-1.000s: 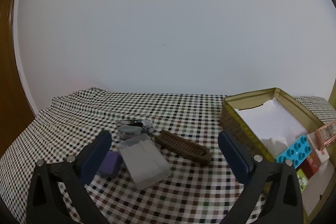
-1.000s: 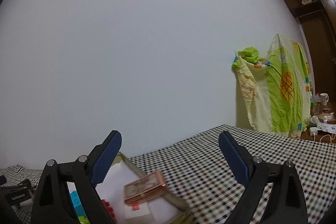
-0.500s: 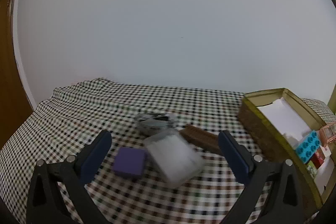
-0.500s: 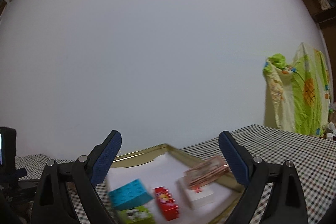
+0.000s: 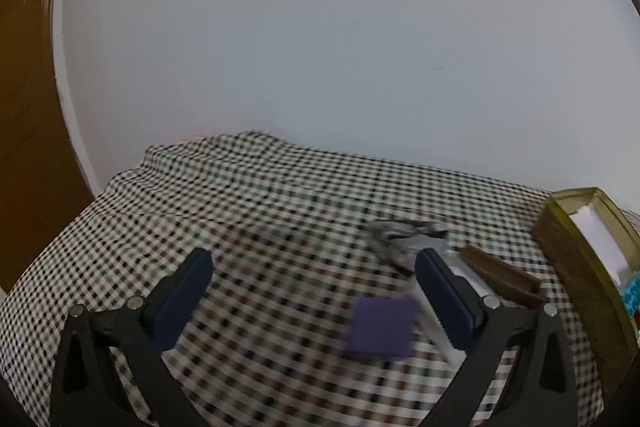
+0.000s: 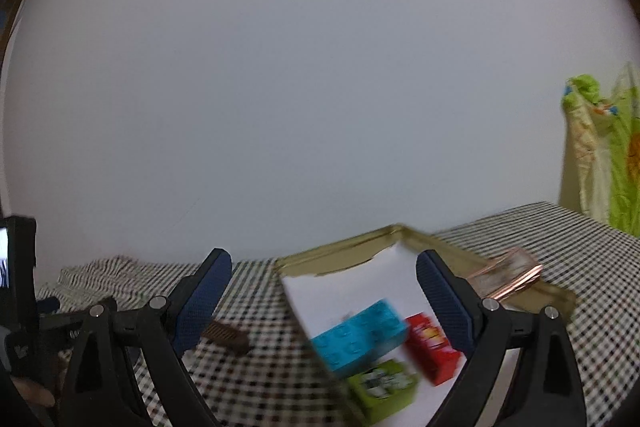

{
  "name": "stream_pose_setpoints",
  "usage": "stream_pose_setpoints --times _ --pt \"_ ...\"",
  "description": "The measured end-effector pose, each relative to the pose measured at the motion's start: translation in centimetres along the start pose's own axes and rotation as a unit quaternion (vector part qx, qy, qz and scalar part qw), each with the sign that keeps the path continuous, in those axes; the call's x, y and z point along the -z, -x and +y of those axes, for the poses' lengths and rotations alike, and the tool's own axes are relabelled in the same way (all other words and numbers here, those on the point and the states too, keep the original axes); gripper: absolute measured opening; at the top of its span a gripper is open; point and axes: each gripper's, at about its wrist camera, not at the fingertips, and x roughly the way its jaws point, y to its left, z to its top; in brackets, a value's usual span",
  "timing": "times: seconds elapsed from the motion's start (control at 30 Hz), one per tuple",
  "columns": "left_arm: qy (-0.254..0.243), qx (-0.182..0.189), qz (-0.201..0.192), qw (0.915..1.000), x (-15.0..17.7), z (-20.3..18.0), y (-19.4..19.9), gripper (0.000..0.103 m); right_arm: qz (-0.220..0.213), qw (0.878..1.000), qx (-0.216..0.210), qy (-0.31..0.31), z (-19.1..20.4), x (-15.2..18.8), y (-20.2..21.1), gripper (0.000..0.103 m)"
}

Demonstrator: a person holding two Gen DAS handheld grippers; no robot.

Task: Organize rigid objects
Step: 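Withdraw both tools from the tray back toward the remaining items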

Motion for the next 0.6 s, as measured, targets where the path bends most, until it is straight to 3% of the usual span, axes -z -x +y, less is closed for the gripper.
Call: stream_pose_setpoints --times 0.1,0.17,0.3,0.43,0.6 --pt "0.007 -0.012 0.008 0.9999 -0.2 1.1 -0.7 0.102 0.025 0.999 -0.019 0.014 1.4 0.3 -1.0 0.094" --pt "0.008 -0.027 0.015 0.9995 -0.3 1.7 -1.2 0.102 0.039 0.998 -0.033 0.027 2.3 0.6 -1.5 0.087" --pt "0.020 -0.038 0.035 0.9984 -0.6 2.7 -2.1 0.102 0.082 0.992 -0.087 0.046 4.5 1.0 -2.9 0.084" --pt "0.025 -0.055 0.048 0.9970 -0.8 3.6 -2.7 0.102 0.155 0.974 -0.153 0.068 7.7 1.9 -5.1 0.084" --pt "0.035 -0.064 0.053 0.9959 -1.2 4.4 -2.9 0.102 0.233 0.949 -0.175 0.117 11.1 3.4 -7.2 0.084"
